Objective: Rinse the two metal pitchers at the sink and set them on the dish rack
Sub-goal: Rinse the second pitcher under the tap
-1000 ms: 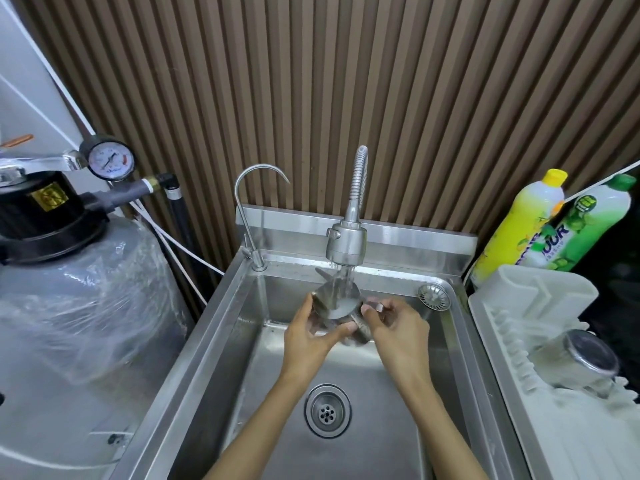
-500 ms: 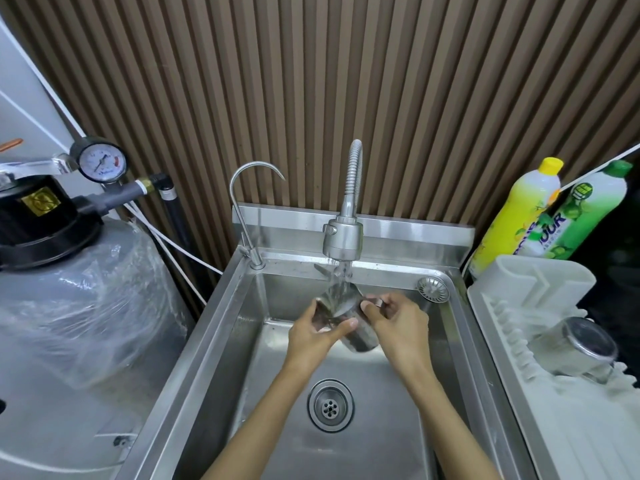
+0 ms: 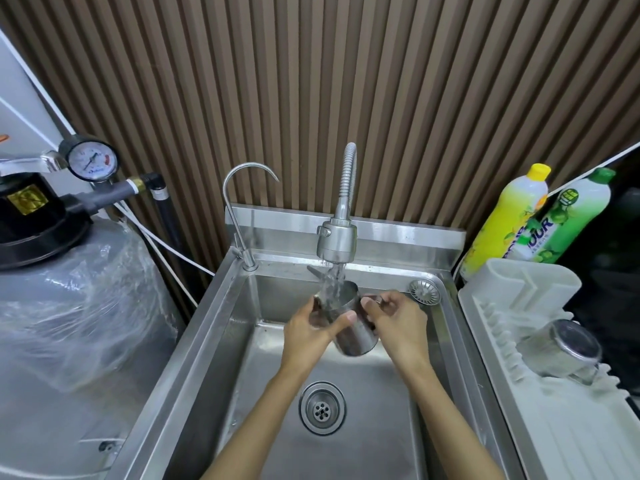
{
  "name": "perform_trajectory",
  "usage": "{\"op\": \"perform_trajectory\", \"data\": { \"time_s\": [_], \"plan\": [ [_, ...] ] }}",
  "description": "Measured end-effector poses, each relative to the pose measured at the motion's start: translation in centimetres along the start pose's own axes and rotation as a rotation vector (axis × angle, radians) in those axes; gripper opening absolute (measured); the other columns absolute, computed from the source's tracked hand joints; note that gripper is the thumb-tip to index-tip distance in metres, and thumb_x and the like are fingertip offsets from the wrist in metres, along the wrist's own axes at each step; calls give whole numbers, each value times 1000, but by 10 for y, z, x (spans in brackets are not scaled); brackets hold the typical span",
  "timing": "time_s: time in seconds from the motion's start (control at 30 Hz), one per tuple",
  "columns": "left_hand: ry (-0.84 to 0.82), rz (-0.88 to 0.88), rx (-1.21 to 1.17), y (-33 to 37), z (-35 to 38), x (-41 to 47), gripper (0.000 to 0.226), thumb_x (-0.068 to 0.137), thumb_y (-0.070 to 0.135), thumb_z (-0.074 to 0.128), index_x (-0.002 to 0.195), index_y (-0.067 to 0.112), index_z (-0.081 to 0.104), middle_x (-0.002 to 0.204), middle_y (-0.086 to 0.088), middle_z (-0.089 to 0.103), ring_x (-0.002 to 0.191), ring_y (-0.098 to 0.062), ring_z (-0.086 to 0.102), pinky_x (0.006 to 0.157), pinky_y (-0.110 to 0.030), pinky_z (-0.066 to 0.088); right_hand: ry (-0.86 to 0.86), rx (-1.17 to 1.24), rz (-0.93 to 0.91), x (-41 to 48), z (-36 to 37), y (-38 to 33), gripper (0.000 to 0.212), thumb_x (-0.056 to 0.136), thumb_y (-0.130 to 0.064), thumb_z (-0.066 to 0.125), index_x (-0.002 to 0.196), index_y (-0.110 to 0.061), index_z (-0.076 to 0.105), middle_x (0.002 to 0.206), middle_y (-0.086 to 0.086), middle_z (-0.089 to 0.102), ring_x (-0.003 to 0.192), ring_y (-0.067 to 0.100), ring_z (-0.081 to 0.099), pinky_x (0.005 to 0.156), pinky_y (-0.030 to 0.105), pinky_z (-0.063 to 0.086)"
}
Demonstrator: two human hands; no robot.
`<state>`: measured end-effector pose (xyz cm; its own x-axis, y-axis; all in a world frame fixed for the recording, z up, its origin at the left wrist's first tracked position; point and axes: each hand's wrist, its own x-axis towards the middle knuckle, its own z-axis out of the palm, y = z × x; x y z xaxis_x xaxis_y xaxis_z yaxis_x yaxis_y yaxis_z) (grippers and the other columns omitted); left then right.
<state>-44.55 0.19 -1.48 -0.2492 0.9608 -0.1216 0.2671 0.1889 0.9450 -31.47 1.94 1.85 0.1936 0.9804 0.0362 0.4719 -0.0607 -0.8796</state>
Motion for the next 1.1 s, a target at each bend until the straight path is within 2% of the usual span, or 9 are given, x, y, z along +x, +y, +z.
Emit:
{"op": "perform_trajectory", "data": {
  "time_s": [0.17, 0.3, 0.43, 0.53, 0.6, 0.7, 0.8, 0.87, 1.1],
  "plan": [
    [55, 210, -74, 3, 1, 11, 70, 56, 22, 84, 108, 48, 44, 116, 18, 60, 111, 5, 55, 93, -9, 39, -157, 407, -42, 1, 7, 13, 13, 85, -5, 58, 73, -8, 54, 108, -6, 67, 96, 3, 65, 83, 14, 50],
    [174, 344, 185, 16, -8, -2, 90, 51, 35, 84, 133, 23, 50, 121, 12, 49, 116, -8, 44, 103, -23, 37, -393, 828, 281, -7, 17, 32, 12, 88, -9, 54, 76, -6, 55, 90, 13, 64, 91, 22, 63, 97, 35, 50],
    [251, 115, 237, 4, -9, -15, 102, 43, 72, 62, 129, 18, 56, 108, 3, 56, 103, -15, 52, 92, -26, 41, -319, 470, 266, -6, 8, 17, 15, 86, -17, 60, 73, -8, 59, 84, 18, 70, 77, 26, 69, 71, 35, 59],
    [50, -54, -103, -5, -10, -11, 58, 54, 41, 85, 104, 18, 69, 98, 1, 71, 96, -18, 65, 75, -10, 45, -168, -153, -7, -3, 1, -4, 27, 83, -24, 62, 58, -20, 52, 83, 18, 71, 82, 33, 65, 78, 37, 50],
    [-45, -87, -234, -3, -9, -4, 48, 51, 25, 88, 96, 24, 69, 98, 3, 75, 100, -19, 68, 82, -14, 49, -103, -279, -160, -6, 1, -9, 12, 85, -20, 59, 74, -14, 59, 89, 14, 70, 83, 30, 63, 76, 30, 46],
    [19, 19, -264, 5, -8, 7, 65, 40, 22, 83, 91, 55, 61, 98, 15, 71, 102, -15, 64, 92, -32, 48, -148, 169, -111, -6, 9, 2, 5, 86, -6, 57, 81, -4, 56, 105, 1, 65, 81, 8, 59, 72, 6, 42],
    [109, 211, -94, 20, -10, 5, 88, 44, 13, 81, 124, 38, 54, 119, 8, 61, 117, -18, 54, 99, -31, 45, -354, 824, 212, -6, 21, 21, 17, 89, -5, 52, 72, -8, 50, 99, 6, 61, 97, 22, 59, 93, 27, 50],
    [179, 240, 105, 22, -10, -2, 91, 50, 18, 86, 134, 25, 49, 120, 14, 50, 120, -15, 45, 102, -31, 40, -450, 977, 378, -7, 19, 24, 18, 90, -7, 51, 72, -10, 47, 86, 11, 61, 86, 25, 61, 83, 31, 57],
    [92, -119, 22, -7, -11, -4, 50, 59, 35, 85, 98, 14, 61, 98, 0, 69, 94, -18, 62, 73, -19, 44, -186, 79, 146, 6, 18, 5, 15, 80, -20, 66, 69, -13, 58, 82, 16, 68, 75, 28, 63, 73, 35, 54]
  ]
}}
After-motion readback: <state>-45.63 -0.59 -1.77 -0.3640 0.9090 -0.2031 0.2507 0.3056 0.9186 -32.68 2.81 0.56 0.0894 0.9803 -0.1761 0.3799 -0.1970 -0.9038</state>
